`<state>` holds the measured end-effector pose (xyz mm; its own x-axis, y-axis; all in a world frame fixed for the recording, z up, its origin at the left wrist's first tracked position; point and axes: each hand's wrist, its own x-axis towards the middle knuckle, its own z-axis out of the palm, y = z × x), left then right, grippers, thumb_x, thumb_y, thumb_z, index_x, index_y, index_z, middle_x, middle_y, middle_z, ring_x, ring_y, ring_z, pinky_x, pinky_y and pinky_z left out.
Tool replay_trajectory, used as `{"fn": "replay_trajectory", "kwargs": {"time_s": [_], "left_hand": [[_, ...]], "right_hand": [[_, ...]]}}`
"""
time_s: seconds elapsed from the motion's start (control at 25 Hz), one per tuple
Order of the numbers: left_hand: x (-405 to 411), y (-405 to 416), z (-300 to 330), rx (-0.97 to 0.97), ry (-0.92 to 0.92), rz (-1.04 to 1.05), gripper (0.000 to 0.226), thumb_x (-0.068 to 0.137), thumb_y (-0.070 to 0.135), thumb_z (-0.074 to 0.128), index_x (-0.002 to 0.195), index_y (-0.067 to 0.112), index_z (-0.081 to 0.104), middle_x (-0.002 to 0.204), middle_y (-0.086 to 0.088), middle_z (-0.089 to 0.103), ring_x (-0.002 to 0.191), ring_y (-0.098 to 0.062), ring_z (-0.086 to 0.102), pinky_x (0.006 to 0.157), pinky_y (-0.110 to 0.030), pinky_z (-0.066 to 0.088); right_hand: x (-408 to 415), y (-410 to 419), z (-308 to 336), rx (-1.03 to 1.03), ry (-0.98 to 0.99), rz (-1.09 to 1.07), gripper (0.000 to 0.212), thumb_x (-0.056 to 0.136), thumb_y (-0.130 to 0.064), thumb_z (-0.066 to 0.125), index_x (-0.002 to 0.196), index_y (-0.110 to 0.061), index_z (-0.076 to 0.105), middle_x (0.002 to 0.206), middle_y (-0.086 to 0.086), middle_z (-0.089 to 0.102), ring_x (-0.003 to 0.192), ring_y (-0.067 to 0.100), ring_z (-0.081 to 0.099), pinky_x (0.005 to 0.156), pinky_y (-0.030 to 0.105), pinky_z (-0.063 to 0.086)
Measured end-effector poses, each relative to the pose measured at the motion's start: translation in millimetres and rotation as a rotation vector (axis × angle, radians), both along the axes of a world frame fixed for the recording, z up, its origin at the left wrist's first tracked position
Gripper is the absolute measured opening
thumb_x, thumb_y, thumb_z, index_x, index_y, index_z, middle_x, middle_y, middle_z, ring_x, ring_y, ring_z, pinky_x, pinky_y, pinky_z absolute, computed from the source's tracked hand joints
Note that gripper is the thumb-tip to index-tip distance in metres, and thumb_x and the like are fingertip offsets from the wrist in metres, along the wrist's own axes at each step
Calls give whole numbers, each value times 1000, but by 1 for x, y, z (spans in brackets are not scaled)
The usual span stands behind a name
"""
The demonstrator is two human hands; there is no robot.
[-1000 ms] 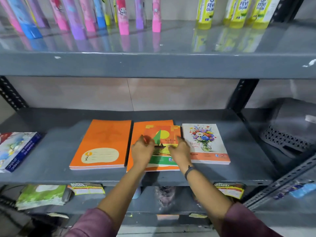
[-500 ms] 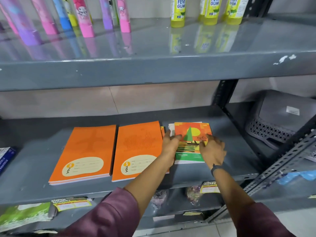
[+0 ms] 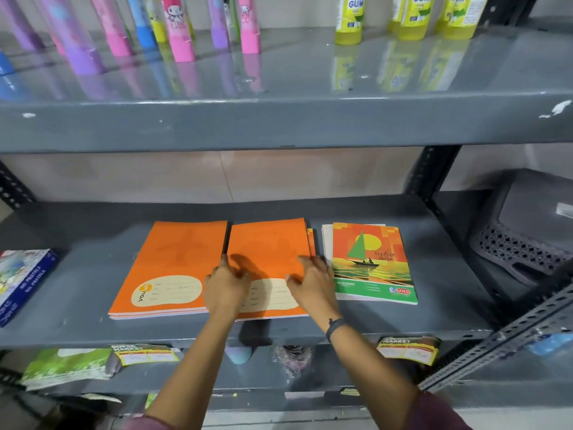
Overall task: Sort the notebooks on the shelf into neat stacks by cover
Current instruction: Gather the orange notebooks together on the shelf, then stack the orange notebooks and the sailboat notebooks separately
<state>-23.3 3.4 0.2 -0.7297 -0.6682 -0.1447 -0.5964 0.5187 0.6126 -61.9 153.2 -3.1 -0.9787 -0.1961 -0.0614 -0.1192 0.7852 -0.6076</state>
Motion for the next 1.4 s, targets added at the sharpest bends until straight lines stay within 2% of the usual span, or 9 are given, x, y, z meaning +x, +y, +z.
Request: {"fn": "replay_trajectory", "kwargs": {"time_s": [0.24, 0.44, 0.6, 0.68, 0.8, 1.0, 1.16, 1.28, 1.4], "left_hand": [[-10, -5, 27, 738, 298, 173, 12, 79, 2, 65, 77, 12, 58, 81, -9, 62, 77, -28, 59, 64, -30, 47], [-5, -14, 26, 864, 232, -23, 36, 89, 6, 52, 125, 8, 45, 125, -18, 57, 105, -34, 56, 88, -43, 47], [11, -57, 29, 1006, 304, 39, 34, 87, 7, 57, 120, 11, 49, 109, -15, 63, 83, -28, 61, 78, -42, 52], [21, -93, 33, 1026, 332, 101, 31, 85, 9, 60, 115, 15, 51, 94, -10, 66, 74, -25, 62, 66, -37, 53], [37, -151, 35, 897, 359, 134, 26, 85, 8, 60, 109, 13, 51, 92, -11, 64, 67, -24, 61, 56, -31, 49], [44, -212, 22, 233, 114, 59, 29, 82, 7, 57, 111, -1, 57, 113, -26, 63, 97, -39, 61, 83, -45, 50], [58, -209, 18, -330, -170, -121, 31, 85, 21, 49, 112, 9, 58, 117, -17, 53, 106, -38, 52, 80, -44, 47], [58, -184, 16, -509, 91, -150, 32, 83, 13, 52, 114, 8, 58, 116, -17, 55, 106, -38, 49, 84, -46, 45], [48, -122, 20, -244, 385, -321, 32, 84, 11, 55, 116, 8, 59, 117, -16, 58, 107, -34, 54, 92, -43, 47]], "right_hand": [[0, -6, -2, -28, 16, -119, 45, 87, -29, 57, 129, -15, 53, 138, 8, 49, 129, 30, 38, 108, 34, 32], [-2, -11, 8, -99, -12, -223, 47, 87, -30, 59, 131, -16, 51, 137, 9, 51, 131, 31, 38, 107, 39, 35], [12, -45, 22, -78, 24, -250, 51, 87, -35, 57, 135, -20, 45, 136, 10, 53, 127, 33, 46, 102, 41, 41], [19, -76, 32, -264, -32, -196, 54, 89, -31, 57, 138, -17, 39, 132, 11, 57, 118, 33, 55, 91, 36, 47], [25, -125, 39, -479, -174, -102, 56, 87, -14, 61, 139, -14, 39, 131, 11, 58, 117, 29, 56, 88, 29, 47], [42, -190, 19, -272, -244, 47, 55, 86, 3, 56, 136, -17, 46, 140, 10, 51, 119, 28, 55, 91, 27, 48], [48, -185, 15, -41, -28, 7, 49, 87, -11, 59, 134, -20, 49, 132, 9, 57, 124, 28, 50, 98, 34, 47], [38, -144, 21, 55, 129, -167, 45, 87, -27, 59, 131, -21, 50, 133, 5, 55, 129, 28, 40, 102, 42, 43], [21, -85, 19, 180, 186, -346, 41, 87, -27, 56, 126, -17, 54, 133, 10, 55, 126, 32, 42, 100, 45, 41]]}}
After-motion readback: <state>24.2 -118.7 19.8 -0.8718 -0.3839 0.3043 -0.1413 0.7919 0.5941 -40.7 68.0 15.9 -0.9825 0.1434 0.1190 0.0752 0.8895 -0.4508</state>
